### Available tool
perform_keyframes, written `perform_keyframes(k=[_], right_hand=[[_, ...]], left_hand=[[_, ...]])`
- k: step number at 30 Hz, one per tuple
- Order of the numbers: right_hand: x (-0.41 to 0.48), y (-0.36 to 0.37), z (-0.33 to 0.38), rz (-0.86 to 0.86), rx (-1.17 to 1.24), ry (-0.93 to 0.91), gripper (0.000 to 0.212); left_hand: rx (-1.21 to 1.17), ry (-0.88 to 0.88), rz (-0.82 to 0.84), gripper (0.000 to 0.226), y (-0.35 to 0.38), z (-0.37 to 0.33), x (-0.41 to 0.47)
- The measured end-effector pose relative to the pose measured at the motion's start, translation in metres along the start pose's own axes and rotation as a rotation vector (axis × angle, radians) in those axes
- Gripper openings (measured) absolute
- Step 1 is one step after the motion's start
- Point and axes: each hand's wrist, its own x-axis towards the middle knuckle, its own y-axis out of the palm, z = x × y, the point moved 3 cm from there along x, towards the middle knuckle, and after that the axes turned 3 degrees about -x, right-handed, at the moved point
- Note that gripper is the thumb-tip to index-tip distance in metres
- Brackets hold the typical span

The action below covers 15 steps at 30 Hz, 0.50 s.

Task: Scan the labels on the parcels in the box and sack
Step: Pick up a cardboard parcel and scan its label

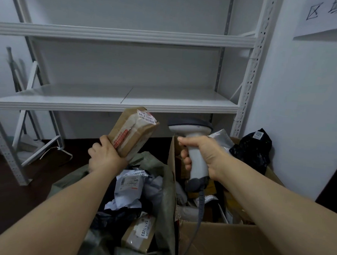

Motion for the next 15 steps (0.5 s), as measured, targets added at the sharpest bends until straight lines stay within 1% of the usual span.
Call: perform_keyframes(k=[3, 4, 6, 8, 9, 11, 12, 13, 15], right_hand=[[0.014, 0.0, -0.018, -0.029, 0.006, 0.046, 0.019], [0.018, -0.001, -0.024, -0.043, 0.007, 0.058, 0.019], [0.029, -0.002, -0.037, -0.073, 0.01, 0.078, 0.018], [0.042, -0.003, -0.051, -0.101, 0.005, 0.102, 0.018], [0.048, -0.004, -0.058, -0.111, 0.002, 0.122, 0.019], [0.062, -0.007, -0.071, -0.127, -0.003, 0.169, 0.021], [0.071, -0.009, -0.079, -0.134, -0.002, 0.189, 0.022], [0.08, -0.011, -0.086, -0.139, 0.003, 0.208, 0.022], [0.097, -0.014, -0.099, -0.152, 0.019, 0.228, 0.02]], left_hand=[[0.171, -0.063, 0.018, 0.091, 0.003, -0.001, -0.006], [0.197, -0.085, 0.031, 0.093, 0.006, -0.002, -0.007], [0.229, -0.123, 0.078, 0.105, 0.02, 0.003, -0.006], [0.259, -0.142, 0.213, 0.12, 0.044, 0.014, -0.005], [0.281, -0.127, 0.309, 0.123, 0.058, 0.019, -0.007], [0.309, -0.064, 0.489, 0.112, 0.083, 0.025, -0.009], [0.308, -0.044, 0.539, 0.108, 0.094, 0.027, -0.008], [0.311, -0.032, 0.554, 0.107, 0.106, 0.028, -0.005], [0.359, -0.019, 0.522, 0.111, 0.125, 0.026, 0.002]])
